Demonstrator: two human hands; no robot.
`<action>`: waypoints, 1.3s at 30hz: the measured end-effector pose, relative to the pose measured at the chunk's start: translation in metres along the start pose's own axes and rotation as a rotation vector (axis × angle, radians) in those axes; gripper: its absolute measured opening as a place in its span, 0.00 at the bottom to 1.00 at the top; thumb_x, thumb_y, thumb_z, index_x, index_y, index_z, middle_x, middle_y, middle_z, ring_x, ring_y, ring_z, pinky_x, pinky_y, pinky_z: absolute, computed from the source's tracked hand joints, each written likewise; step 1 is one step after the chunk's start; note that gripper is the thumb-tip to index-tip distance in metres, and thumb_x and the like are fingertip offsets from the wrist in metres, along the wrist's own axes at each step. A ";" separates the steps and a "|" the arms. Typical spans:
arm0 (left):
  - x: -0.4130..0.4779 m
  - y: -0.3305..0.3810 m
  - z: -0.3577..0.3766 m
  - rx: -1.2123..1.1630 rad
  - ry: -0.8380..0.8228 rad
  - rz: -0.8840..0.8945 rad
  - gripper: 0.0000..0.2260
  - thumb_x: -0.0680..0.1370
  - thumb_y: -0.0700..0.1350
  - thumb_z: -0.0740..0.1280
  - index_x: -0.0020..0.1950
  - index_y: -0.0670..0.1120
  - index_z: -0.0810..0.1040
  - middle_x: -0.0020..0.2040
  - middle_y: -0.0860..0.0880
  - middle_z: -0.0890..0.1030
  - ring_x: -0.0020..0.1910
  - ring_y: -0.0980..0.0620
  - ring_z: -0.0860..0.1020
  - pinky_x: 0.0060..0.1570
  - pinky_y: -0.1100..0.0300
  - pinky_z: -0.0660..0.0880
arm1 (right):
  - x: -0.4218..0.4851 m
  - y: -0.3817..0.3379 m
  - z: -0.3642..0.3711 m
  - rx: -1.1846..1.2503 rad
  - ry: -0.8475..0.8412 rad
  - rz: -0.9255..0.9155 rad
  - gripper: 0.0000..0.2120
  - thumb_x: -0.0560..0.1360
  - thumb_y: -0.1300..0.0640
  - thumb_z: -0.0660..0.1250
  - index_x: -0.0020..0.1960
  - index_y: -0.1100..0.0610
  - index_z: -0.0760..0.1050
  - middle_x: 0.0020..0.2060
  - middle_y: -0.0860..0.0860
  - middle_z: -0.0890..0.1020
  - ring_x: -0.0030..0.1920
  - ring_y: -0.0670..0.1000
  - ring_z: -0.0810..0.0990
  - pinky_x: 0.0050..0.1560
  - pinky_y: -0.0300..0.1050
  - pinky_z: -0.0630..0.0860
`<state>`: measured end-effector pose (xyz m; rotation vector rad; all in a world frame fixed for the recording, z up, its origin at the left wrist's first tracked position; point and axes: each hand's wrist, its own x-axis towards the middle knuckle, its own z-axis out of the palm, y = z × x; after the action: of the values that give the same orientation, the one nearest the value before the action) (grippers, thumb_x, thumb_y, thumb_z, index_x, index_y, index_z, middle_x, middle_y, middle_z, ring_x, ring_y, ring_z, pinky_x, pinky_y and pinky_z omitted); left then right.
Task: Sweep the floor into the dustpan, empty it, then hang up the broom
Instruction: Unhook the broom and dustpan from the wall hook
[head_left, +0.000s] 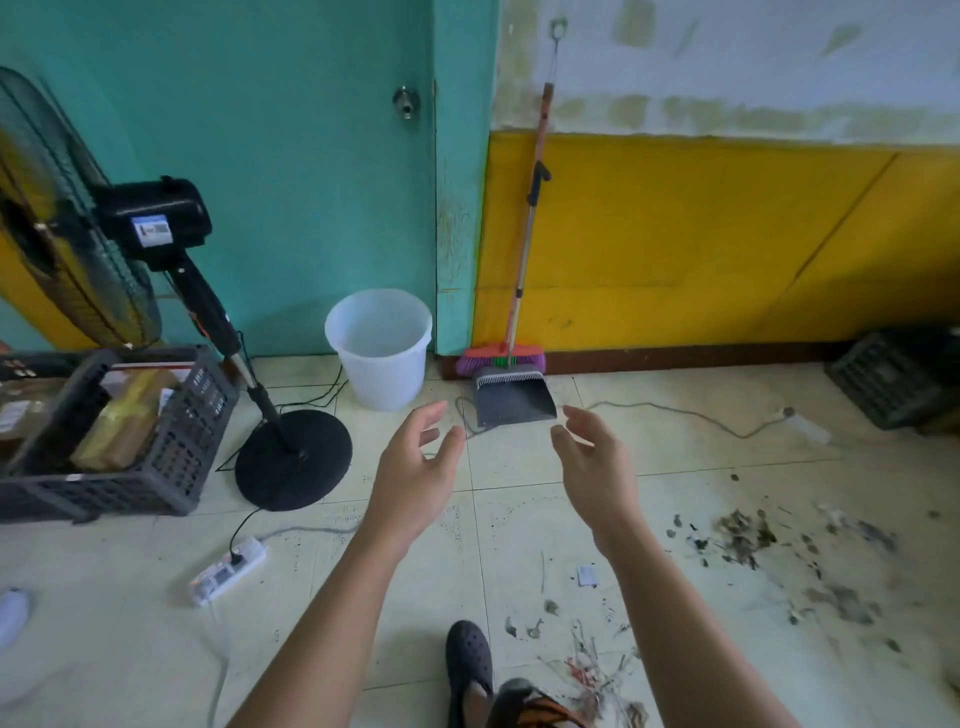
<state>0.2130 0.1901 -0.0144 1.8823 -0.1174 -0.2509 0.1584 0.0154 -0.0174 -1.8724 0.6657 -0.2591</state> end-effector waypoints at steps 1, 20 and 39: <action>0.008 0.000 0.001 0.011 -0.009 0.001 0.17 0.80 0.50 0.64 0.68 0.53 0.71 0.66 0.60 0.73 0.63 0.60 0.72 0.62 0.58 0.70 | 0.007 0.001 0.002 0.008 0.006 0.013 0.18 0.80 0.52 0.60 0.70 0.51 0.69 0.64 0.46 0.75 0.57 0.44 0.75 0.40 0.31 0.70; 0.259 0.058 0.071 0.189 -0.157 0.055 0.18 0.80 0.48 0.64 0.70 0.51 0.70 0.66 0.58 0.73 0.62 0.61 0.72 0.58 0.62 0.66 | 0.254 -0.023 0.018 0.147 0.104 0.148 0.16 0.80 0.56 0.60 0.67 0.53 0.71 0.49 0.44 0.78 0.50 0.48 0.77 0.43 0.37 0.75; 0.441 0.064 0.091 0.204 -0.267 0.119 0.20 0.80 0.51 0.63 0.72 0.51 0.68 0.69 0.56 0.72 0.61 0.61 0.72 0.54 0.70 0.66 | 0.401 -0.055 0.065 0.007 0.137 0.187 0.20 0.79 0.50 0.63 0.70 0.51 0.69 0.59 0.48 0.79 0.53 0.47 0.78 0.51 0.44 0.77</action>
<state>0.6229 -0.0052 -0.0319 2.0275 -0.4496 -0.4205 0.5355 -0.1425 -0.0451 -1.7829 0.9267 -0.2690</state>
